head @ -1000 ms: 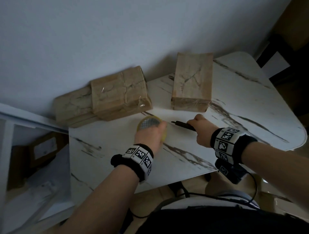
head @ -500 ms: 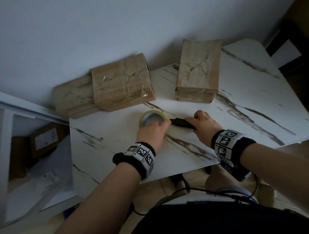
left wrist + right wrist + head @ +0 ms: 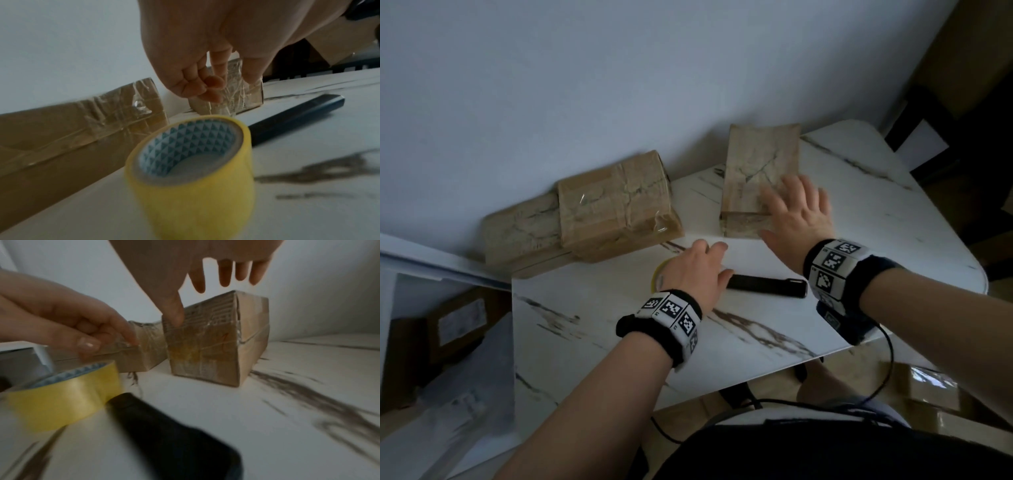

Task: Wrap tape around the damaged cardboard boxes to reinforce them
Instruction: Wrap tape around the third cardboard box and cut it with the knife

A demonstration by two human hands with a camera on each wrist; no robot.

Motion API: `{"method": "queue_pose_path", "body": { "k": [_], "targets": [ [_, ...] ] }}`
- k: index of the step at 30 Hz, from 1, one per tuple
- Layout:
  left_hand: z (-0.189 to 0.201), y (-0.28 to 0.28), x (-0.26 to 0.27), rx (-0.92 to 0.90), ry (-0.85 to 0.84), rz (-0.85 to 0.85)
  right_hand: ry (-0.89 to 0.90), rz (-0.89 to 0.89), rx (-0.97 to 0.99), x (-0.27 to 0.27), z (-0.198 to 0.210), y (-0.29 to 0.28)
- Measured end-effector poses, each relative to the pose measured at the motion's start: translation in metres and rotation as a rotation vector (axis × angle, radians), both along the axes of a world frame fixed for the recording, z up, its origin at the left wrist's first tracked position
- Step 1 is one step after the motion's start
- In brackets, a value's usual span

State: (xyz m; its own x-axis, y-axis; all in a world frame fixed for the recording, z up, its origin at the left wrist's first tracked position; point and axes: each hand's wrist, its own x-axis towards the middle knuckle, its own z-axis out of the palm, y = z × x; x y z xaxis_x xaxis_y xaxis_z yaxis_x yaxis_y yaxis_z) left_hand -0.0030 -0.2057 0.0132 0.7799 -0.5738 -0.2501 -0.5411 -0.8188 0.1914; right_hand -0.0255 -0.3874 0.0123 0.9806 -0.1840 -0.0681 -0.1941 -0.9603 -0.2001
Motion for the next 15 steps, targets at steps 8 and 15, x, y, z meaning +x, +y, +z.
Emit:
{"method": "queue_pose_path", "body": {
  "k": [8, 15],
  "targets": [
    [0.010, -0.026, 0.010, -0.035, -0.014, 0.029, 0.165, 0.104, 0.088, 0.029, -0.004, -0.017],
    [0.012, -0.031, 0.017, -0.111, -0.083, 0.130, 0.200, 0.417, -0.037, 0.036, 0.013, -0.045]
  ]
}}
